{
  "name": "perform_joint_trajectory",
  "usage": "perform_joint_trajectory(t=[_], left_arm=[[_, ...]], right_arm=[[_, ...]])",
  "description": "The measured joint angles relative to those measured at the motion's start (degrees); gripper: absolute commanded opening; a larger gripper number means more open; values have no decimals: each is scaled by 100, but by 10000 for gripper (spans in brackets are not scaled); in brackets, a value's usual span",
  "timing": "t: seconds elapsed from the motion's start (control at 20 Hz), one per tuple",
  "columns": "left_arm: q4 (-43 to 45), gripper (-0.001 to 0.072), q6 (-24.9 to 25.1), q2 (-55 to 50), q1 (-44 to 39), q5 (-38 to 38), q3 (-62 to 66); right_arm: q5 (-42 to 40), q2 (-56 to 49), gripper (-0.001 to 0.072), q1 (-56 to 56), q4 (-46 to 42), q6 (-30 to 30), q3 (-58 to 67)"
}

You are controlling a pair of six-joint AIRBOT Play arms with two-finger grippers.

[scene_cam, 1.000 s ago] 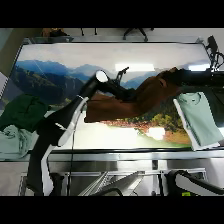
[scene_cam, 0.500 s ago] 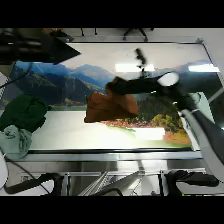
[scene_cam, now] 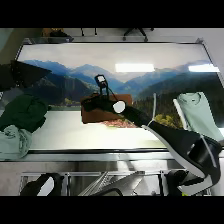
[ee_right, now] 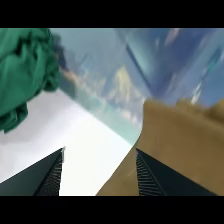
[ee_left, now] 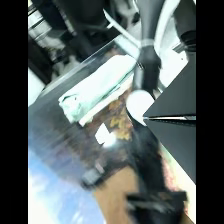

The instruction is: Fold the shirts.

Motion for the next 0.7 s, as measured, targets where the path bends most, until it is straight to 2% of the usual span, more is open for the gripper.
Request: perform_joint_trajectory(t=[0.1,0.25,0.3,0.35,0.4,0.55,0.7], left_arm=[[2,15,39,234,234,39,-313],[-7,14,81,463,549,13,-570],[-7,14,83,511,640,-11,-616],[-11,14,94,542,715,-28,-643],[-9,15,103,564,782,-48,-669],[-7,15,179,597,898,-59,-704],[-7,15,299,608,940,-42,-715]], right_arm=[[481,463,502,-544,-455,83,0],[1641,964,507,-1849,-1158,791,2],[2131,1019,543,-2334,-1360,1040,0],[2592,1027,679,-2791,-1513,1244,-2],[3073,977,702,-3257,-1646,1419,-4],[4162,581,702,-4207,-1858,1845,-7],[4752,42,702,-4483,-1808,2048,-7]])
